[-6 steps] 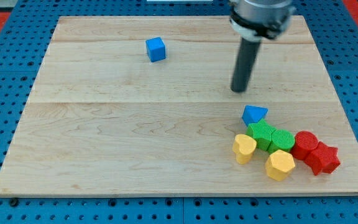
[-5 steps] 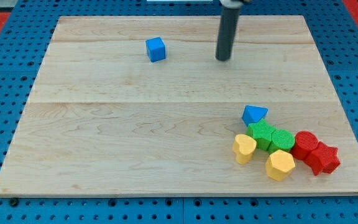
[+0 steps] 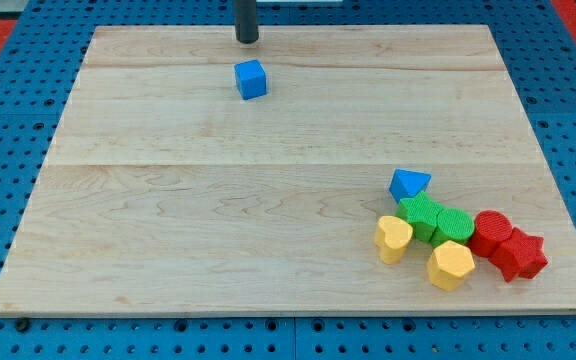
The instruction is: Move the cube into the triangle
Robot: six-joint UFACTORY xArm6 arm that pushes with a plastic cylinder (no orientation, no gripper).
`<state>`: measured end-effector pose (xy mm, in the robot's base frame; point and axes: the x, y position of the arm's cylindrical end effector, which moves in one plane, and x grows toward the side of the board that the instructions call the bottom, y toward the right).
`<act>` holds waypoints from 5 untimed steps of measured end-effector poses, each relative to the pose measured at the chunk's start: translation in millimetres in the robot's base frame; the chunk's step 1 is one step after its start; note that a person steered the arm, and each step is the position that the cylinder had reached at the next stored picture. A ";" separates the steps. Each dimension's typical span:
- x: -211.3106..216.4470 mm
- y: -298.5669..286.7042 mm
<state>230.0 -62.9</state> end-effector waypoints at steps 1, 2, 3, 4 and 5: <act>53.6 0.0; 113.4 0.0; 164.0 14.6; 194.9 58.2; 170.5 57.7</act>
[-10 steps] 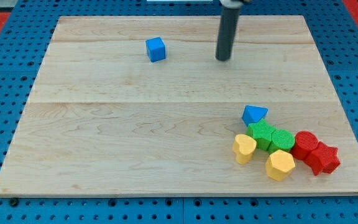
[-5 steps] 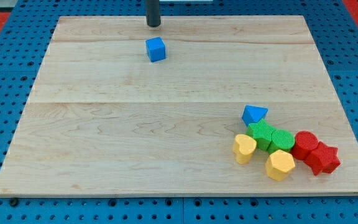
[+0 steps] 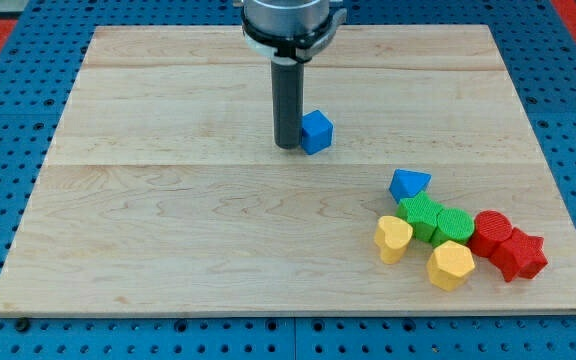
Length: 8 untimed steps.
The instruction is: Move the cube into the triangle
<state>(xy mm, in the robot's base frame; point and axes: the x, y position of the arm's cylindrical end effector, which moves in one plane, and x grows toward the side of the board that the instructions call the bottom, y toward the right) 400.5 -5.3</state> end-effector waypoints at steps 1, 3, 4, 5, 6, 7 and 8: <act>-14.4 17.8; -29.1 48.2; -6.0 88.3; 17.6 130.4; -10.1 142.2; -18.0 181.2; 13.7 173.3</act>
<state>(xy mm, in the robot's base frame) 414.1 168.0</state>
